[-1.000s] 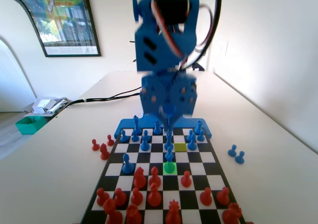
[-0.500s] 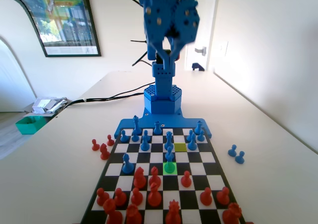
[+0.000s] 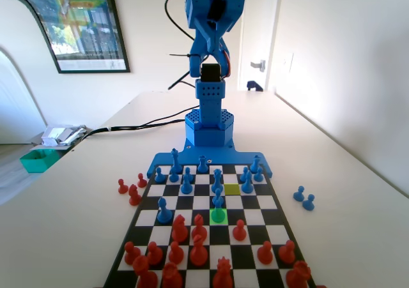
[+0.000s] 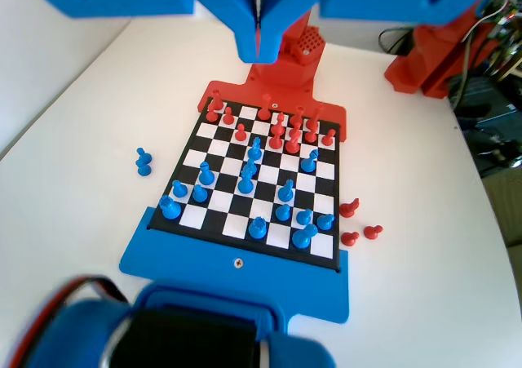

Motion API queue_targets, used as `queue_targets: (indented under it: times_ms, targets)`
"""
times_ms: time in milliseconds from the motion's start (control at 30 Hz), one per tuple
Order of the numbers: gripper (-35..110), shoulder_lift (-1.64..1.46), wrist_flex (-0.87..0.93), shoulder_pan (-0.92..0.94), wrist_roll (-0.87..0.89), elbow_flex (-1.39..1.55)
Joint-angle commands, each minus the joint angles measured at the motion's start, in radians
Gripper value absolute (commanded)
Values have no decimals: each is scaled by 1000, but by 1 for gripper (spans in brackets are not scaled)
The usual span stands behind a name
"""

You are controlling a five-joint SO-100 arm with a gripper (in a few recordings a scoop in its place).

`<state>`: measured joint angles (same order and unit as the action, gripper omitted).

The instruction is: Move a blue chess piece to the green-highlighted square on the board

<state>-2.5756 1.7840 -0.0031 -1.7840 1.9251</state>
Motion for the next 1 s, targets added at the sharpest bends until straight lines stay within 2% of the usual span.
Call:
queue_targets:
  times_ms: [0,200,667,967]
  targets:
    - [1,-121,-31,-8,-15,71]
    - [1,-273,-163,8,-8,239]
    - [1,-480,-210,40,12,253]
    - [1,-480,-210,38,12,253]
